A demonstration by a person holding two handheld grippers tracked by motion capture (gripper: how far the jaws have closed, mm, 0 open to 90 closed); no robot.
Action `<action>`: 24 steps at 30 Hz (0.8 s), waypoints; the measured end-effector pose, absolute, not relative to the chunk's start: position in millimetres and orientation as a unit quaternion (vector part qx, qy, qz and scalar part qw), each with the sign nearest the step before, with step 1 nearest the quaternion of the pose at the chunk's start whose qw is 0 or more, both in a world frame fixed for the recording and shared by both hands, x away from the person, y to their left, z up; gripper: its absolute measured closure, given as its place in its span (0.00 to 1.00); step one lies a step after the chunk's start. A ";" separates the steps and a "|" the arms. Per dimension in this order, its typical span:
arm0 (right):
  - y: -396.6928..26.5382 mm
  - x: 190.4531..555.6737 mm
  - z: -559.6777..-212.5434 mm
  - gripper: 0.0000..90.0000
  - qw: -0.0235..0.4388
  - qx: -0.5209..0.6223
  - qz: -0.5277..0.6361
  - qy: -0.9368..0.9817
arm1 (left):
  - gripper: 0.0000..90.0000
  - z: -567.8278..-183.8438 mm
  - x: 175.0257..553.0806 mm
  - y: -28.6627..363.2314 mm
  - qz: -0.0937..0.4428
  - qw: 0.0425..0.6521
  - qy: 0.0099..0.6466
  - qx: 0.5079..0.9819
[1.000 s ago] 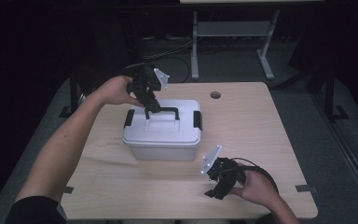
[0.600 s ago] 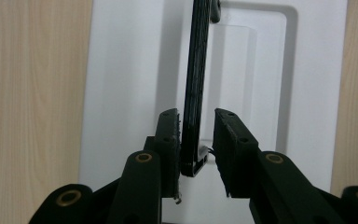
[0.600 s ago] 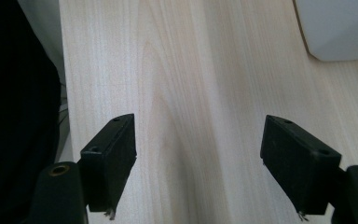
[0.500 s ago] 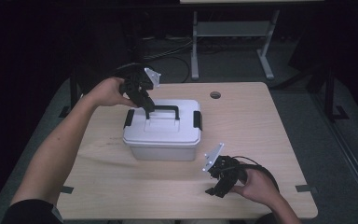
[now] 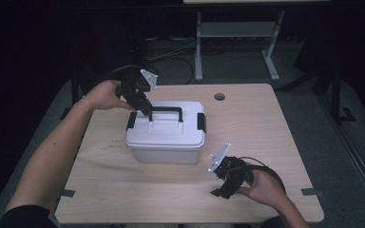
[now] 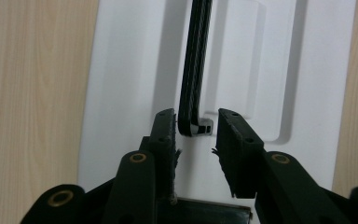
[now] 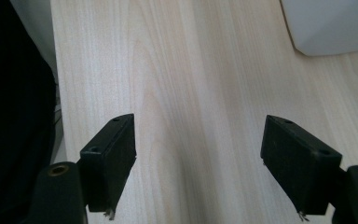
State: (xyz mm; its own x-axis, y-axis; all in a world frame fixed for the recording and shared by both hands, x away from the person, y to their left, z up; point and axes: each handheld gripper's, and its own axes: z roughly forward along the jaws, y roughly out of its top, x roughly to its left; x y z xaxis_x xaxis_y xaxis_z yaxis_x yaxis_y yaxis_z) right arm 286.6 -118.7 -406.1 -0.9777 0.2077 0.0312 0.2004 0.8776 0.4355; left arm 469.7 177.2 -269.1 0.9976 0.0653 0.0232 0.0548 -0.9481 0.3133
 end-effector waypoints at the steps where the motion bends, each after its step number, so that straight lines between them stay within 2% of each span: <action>1: -118.7 286.6 -406.1 0.29 0.008 0.105 0.224 0.969 | 0.72 -269.1 469.7 177.2 0.017 0.158 0.030 0.987; 11: -123.5 289.4 -403.5 0.28 0.010 0.113 0.227 0.967 | 0.63 -271.8 464.4 185.9 0.019 0.159 0.043 0.986; 24: -124.7 295.9 -401.9 0.27 0.012 0.114 0.222 0.968 | 0.60 -271.6 456.4 197.4 0.022 0.160 0.049 0.986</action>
